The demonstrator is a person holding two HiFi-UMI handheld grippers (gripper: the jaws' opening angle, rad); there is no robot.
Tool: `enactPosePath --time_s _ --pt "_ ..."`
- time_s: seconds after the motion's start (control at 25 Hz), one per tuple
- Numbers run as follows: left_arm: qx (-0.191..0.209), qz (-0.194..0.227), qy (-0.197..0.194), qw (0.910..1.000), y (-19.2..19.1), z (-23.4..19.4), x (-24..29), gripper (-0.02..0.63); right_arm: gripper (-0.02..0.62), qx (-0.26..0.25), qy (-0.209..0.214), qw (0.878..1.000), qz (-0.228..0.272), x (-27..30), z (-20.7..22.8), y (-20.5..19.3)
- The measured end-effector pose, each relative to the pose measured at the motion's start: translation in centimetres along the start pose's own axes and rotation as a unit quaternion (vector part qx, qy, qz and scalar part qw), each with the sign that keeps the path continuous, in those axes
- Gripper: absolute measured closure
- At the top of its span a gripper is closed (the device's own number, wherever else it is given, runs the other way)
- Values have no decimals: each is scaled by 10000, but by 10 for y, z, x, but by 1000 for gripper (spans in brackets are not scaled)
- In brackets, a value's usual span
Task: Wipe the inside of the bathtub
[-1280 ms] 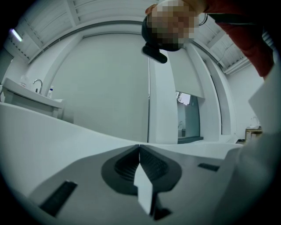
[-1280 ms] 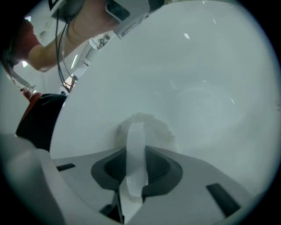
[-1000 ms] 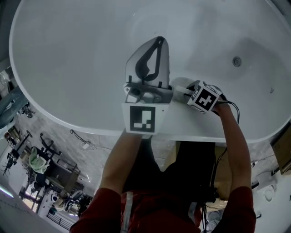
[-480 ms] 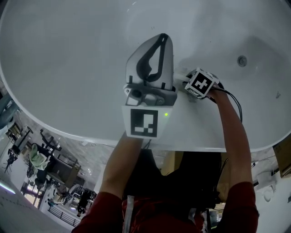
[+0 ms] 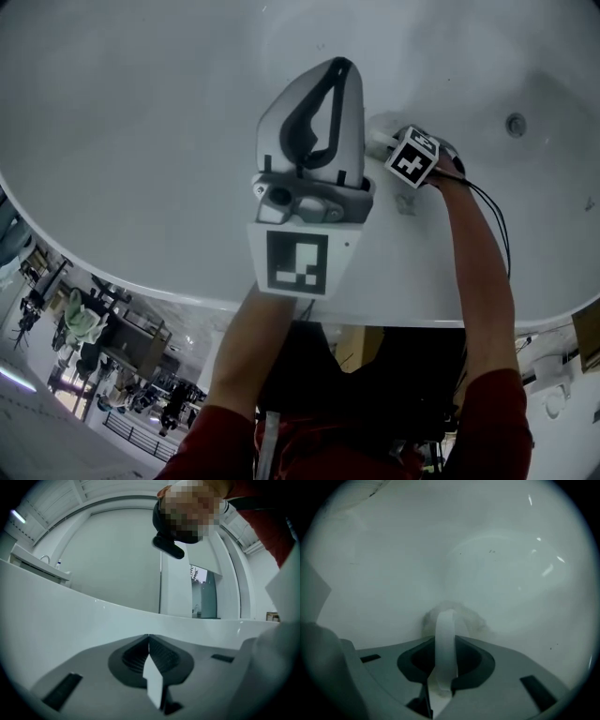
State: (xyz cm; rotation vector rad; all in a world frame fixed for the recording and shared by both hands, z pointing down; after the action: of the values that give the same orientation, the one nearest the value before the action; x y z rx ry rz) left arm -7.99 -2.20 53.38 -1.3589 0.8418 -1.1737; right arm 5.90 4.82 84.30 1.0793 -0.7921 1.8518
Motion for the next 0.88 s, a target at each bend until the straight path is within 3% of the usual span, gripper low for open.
enactPosePath --time_s 0.24,0.48,0.64,0.88 --pt "50 45 21 10000 6 1 0 591 505 58 -41 10000 5 3 3 2" --pt "81 100 -7 9999 37 -1 2 591 505 186 -9 9995 258 -38 -9 9" --pt "137 243 -68 9996 71 9 -10 591 505 77 148 9985 520 -101 -35 5" --pt "207 542 -27 9983 146 49 -26 591 505 -540 265 9967 550 -237 -78 -33"
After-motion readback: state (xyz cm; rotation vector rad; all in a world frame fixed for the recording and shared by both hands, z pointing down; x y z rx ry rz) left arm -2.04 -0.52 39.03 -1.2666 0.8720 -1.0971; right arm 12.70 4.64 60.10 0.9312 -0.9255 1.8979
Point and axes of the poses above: the fingertips, and each gripper's own axes: x forward along the fingers, z to its right, y out of its top, the point moved 9 cm from there along -x, backward along the fingers, and after that the axes turned 8 degrees about x, right-handed, at the moved point
